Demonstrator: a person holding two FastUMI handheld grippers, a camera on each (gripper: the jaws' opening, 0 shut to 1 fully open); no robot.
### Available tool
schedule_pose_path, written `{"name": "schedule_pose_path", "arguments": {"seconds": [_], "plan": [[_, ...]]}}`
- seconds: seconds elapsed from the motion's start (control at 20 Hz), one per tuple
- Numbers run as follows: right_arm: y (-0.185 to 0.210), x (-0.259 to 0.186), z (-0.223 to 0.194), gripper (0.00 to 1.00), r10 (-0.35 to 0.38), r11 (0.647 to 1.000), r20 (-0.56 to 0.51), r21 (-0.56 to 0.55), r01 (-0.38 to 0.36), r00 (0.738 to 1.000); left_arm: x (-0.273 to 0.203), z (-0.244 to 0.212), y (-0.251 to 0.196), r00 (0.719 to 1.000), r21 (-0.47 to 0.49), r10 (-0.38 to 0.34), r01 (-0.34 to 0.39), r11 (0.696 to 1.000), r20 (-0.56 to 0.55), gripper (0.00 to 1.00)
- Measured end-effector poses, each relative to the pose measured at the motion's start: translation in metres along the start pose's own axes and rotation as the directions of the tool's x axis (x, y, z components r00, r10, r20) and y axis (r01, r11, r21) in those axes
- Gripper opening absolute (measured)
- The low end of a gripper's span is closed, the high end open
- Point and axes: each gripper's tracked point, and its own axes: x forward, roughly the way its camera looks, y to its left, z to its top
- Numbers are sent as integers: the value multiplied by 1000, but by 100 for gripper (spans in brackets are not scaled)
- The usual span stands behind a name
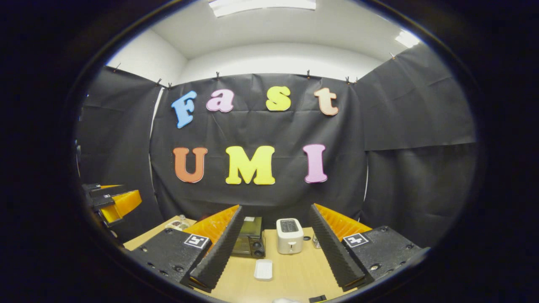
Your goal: Open the electric oven with the left hand, put the food in, and close the electric oven.
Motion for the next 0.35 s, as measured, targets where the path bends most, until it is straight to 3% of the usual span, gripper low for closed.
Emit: {"name": "schedule_pose_path", "arguments": {"seconds": [0.35], "plan": [[-5,2,-7,100,-1,1000,-15,11,1,1000,4,-6,-3,1000,2,6,-6,1000,-7,93]]}}
